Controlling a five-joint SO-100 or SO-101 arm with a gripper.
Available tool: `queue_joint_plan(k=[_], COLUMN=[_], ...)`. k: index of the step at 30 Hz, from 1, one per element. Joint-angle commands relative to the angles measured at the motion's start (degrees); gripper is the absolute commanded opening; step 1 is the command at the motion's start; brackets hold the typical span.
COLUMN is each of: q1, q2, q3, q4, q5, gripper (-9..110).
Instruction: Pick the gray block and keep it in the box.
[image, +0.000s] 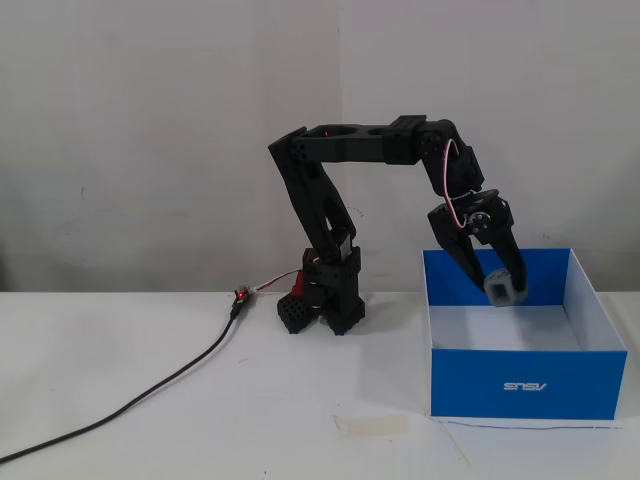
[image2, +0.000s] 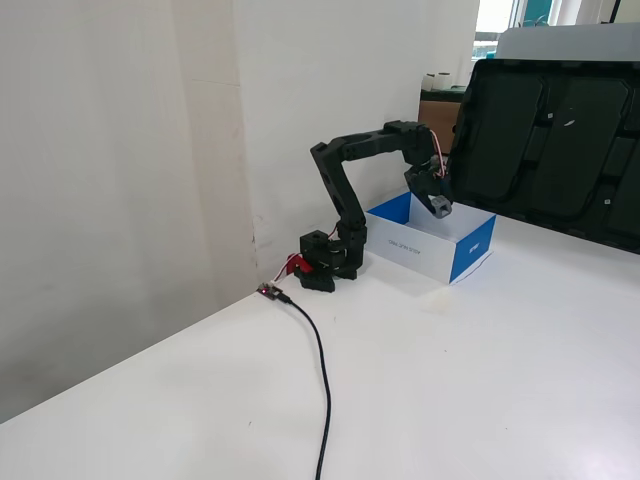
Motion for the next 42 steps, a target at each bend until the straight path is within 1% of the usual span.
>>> queue_joint_plan(k=[1, 8, 12, 18, 24, 31, 37, 42], q1=[-0.6, 0.8, 1.8, 5.4, 15.2, 29.4, 42.3, 51.0], q2=[0.6, 2.8, 4.7, 6.5, 11.7, 17.7, 21.4, 26.0], q3=[-2.2, -2.4, -2.3, -2.5, 0.2, 5.1, 9.8, 18.4], q4=[0.5, 1.2, 1.9, 4.1, 5.0, 4.2, 1.6, -6.5], q5=[-1.2, -3.0, -4.4, -7.0, -16.1, -25.7, -27.9, -30.2], gripper=[15, 21, 20, 14, 9, 6, 3, 2])
